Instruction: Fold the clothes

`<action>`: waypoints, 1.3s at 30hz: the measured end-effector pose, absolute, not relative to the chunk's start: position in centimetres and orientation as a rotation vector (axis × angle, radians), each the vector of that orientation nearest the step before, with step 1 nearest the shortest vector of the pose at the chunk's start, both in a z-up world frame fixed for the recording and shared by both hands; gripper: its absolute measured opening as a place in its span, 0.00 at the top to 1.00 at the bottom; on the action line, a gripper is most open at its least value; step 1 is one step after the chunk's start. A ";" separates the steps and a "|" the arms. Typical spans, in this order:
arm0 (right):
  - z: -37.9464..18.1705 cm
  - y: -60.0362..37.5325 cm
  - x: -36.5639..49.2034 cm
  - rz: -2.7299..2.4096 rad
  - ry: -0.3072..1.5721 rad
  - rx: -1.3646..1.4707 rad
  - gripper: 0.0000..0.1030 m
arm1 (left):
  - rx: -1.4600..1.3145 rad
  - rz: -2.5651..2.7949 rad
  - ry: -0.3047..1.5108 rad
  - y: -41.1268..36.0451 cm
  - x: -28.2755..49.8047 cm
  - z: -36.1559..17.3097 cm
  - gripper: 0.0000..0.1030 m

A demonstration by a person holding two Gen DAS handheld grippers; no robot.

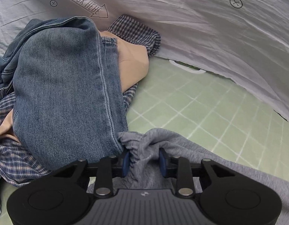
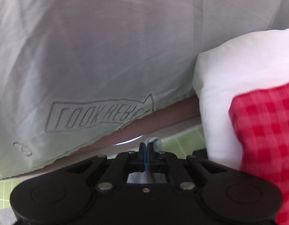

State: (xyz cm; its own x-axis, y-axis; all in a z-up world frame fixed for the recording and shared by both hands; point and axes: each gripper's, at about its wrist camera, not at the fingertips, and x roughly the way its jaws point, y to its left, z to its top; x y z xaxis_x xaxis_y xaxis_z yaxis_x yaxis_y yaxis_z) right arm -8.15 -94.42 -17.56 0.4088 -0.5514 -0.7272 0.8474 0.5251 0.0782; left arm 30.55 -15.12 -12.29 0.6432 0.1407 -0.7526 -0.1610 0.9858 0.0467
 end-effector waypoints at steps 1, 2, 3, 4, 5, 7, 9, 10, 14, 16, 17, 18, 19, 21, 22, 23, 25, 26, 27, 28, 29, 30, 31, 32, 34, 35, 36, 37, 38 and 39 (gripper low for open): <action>-17.6 -94.4 -8.1 -0.931 0.723 0.465 0.97 | -0.028 0.176 0.856 -15.2 30.6 -12.3 0.67; -17.4 -94.3 -8.2 -0.940 0.728 0.457 0.96 | -0.032 0.181 0.857 -15.2 30.6 -12.3 0.67; -17.2 -94.0 -8.4 -0.953 0.727 0.452 0.81 | -0.026 0.182 0.858 -15.4 30.6 -12.2 0.67; -16.9 -93.4 -8.7 -0.960 0.714 0.448 0.69 | -0.011 0.181 0.859 -15.6 30.6 -12.2 0.66; -16.5 -92.5 -9.1 -0.959 0.695 0.437 0.64 | 0.001 0.180 0.859 -15.8 30.5 -12.1 0.66; -16.1 -90.2 -9.5 -0.932 0.681 0.388 0.60 | 0.006 0.178 0.855 -15.8 30.3 -12.1 0.66; -16.3 -87.7 -10.1 -0.894 0.703 0.344 0.61 | -0.011 0.178 0.852 -15.5 30.3 -12.0 0.66; -16.6 -86.7 -10.5 -0.880 0.718 0.338 0.63 | -0.018 0.179 0.851 -15.4 30.4 -12.0 0.66; -18.6 -83.8 -12.2 -0.886 0.793 0.352 0.65 | -0.011 0.196 0.841 -15.3 30.7 -12.1 0.68; -19.6 -83.1 -13.3 -0.905 0.810 0.368 0.65 | 0.030 0.211 0.827 -15.4 30.8 -12.1 0.70; -19.9 -83.1 -13.9 -0.912 0.797 0.379 0.65 | 0.039 0.219 0.822 -15.3 30.9 -12.1 0.72; -20.0 -83.0 -14.2 -0.919 0.794 0.383 0.65 | 0.036 0.227 0.819 -15.0 31.0 -12.0 0.74; -20.0 -82.9 -14.4 -0.926 0.794 0.384 0.65 | 0.027 0.233 0.817 -14.6 31.2 -12.0 0.76; -20.1 -82.5 -14.4 -0.931 0.795 0.357 0.64 | 0.006 0.237 0.817 -14.0 31.5 -11.9 0.81; -20.2 -82.3 -14.4 -0.932 0.795 0.342 0.62 | 0.011 0.233 0.820 -13.8 31.6 -11.9 0.82; -20.3 -82.3 -14.4 -0.942 0.791 0.339 0.62 | 0.016 0.228 0.821 -13.7 31.6 -11.9 0.82; -20.4 -82.6 -14.5 -0.967 0.777 0.344 0.61 | 0.025 0.220 0.821 -13.8 31.4 -12.0 0.82; -20.4 -82.7 -14.6 -0.979 0.771 0.346 0.61 | 0.035 0.213 0.823 -13.9 31.3 -12.1 0.82; -20.4 -82.8 -14.4 -0.995 0.769 0.349 0.59 | 0.050 0.204 0.827 -14.2 31.3 -12.1 0.81; -20.4 -82.9 -14.1 -1.011 0.775 0.349 0.58 | 0.066 0.195 0.830 -14.5 31.2 -12.1 0.77; -20.4 -82.8 -13.6 -1.026 0.790 0.339 0.57 | 0.087 0.182 0.838 -14.9 31.1 -12.1 0.73; -20.3 -82.8 -13.0 -1.039 0.810 0.325 0.54 | 0.109 0.166 0.849 -15.3 31.0 -12.0 0.71; -20.2 -82.6 -12.5 -1.047 0.830 0.307 0.46 | 0.123 0.148 0.854 -15.8 30.8 -11.7 0.63; -20.0 -82.3 -12.5 -1.045 0.842 0.291 0.36 | 0.133 0.127 0.856 -16.2 30.5 -11.3 0.53; -19.1 -80.9 -12.7 -1.015 0.814 0.271 0.07 | 0.134 0.084 0.835 -16.9 29.5 -10.1 0.34; -18.6 -80.1 -12.8 -0.999 0.793 0.264 0.04 | 0.134 0.062 0.820 -17.2 28.8 -9.4 0.24; -18.0 -79.2 -13.1 -0.984 0.774 0.265 0.03 | 0.137 0.045 0.807 -17.4 28.0 -8.7 0.22; -17.4 -78.3 -13.4 -0.971 0.758 0.268 0.00 | 0.137 0.031 0.800 -17.5 27.1 -8.1 0.20; -16.8 -77.3 -13.9 -0.956 0.740 0.285 0.00 | 0.133 0.017 0.802 -17.5 26.3 -7.6 0.18; -16.2 -76.4 -14.6 -0.941 0.722 0.307 0.00 | 0.125 0.003 0.808 -17.5 25.3 -7.2 0.17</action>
